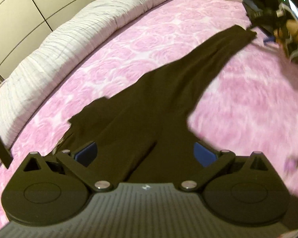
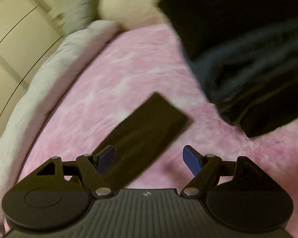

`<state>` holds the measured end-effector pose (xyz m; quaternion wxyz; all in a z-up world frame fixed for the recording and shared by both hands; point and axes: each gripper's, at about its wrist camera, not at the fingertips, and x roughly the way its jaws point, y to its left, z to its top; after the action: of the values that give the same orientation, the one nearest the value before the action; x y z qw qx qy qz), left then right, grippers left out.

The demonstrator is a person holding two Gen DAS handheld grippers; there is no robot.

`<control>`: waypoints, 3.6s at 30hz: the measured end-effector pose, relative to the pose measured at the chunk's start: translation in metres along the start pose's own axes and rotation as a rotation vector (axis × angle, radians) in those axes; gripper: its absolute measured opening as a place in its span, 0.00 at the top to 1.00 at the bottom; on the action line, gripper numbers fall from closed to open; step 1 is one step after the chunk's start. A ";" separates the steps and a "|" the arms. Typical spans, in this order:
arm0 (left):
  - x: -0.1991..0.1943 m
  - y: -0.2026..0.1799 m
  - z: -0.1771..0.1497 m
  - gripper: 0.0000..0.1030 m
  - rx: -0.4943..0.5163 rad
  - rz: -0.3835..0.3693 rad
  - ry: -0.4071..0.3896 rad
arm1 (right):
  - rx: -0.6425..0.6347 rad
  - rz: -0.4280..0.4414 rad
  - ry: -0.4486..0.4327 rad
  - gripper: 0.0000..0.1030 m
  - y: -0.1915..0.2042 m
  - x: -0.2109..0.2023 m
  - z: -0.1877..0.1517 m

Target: Fold clothes

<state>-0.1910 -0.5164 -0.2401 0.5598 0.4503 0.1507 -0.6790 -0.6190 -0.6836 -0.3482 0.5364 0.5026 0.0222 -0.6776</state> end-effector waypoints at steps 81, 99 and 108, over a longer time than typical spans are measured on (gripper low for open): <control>-0.025 0.303 -0.251 0.39 -0.467 0.024 -0.040 | -1.311 0.482 0.226 0.61 0.371 -0.134 -0.469; 0.063 0.299 -0.228 0.78 -0.384 0.037 0.147 | -1.035 0.338 0.333 0.77 0.333 -0.040 -0.344; 0.033 0.289 -0.238 0.74 -0.422 0.038 0.101 | -0.936 0.404 0.387 0.74 0.356 -0.020 -0.340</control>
<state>0.1749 -0.4628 -0.3096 0.6460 0.3593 0.3087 -0.5986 -0.1305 -0.6264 -0.3207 0.8085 0.3199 0.3229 -0.3737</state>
